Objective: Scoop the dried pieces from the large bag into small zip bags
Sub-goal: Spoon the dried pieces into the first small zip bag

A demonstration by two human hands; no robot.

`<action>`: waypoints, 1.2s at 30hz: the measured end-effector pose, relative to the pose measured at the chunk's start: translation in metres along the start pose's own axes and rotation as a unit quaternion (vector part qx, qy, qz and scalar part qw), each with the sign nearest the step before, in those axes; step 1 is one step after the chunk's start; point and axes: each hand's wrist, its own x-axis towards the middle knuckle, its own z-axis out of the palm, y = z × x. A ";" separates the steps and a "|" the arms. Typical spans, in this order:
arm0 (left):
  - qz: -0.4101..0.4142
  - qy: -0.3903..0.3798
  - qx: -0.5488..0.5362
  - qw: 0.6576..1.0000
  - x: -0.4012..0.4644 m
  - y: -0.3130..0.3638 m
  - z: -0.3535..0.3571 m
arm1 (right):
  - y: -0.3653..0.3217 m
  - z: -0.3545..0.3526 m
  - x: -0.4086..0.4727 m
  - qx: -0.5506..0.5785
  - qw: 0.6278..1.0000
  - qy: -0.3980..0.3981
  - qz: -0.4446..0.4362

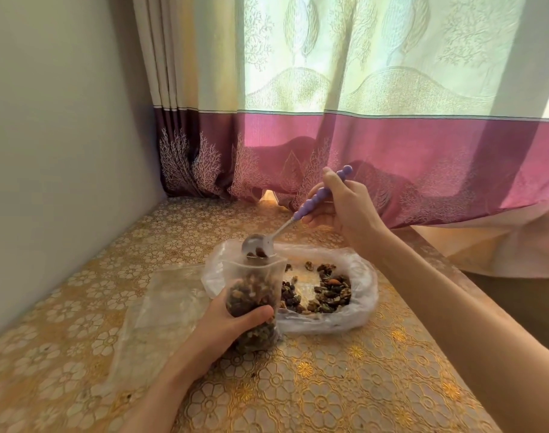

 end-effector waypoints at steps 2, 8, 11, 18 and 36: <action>0.001 0.006 0.002 1.000 0.000 0.000 0.000 | -0.001 0.002 -0.003 -0.016 1.000 -0.012 -0.022; 0.006 -0.002 0.000 1.000 -0.001 0.002 0.001 | -0.001 -0.007 -0.002 0.027 0.998 0.022 -0.049; 0.009 -0.001 0.009 1.000 -0.002 0.003 0.001 | 0.009 -0.023 -0.001 0.040 0.993 0.101 -0.043; 0.006 0.001 0.001 1.000 -0.003 0.005 0.001 | 0.055 -0.063 -0.013 -0.127 0.977 0.165 0.047; 0.010 0.000 0.014 1.000 -0.003 0.006 0.002 | 0.087 -0.057 -0.035 -0.013 0.964 0.209 0.164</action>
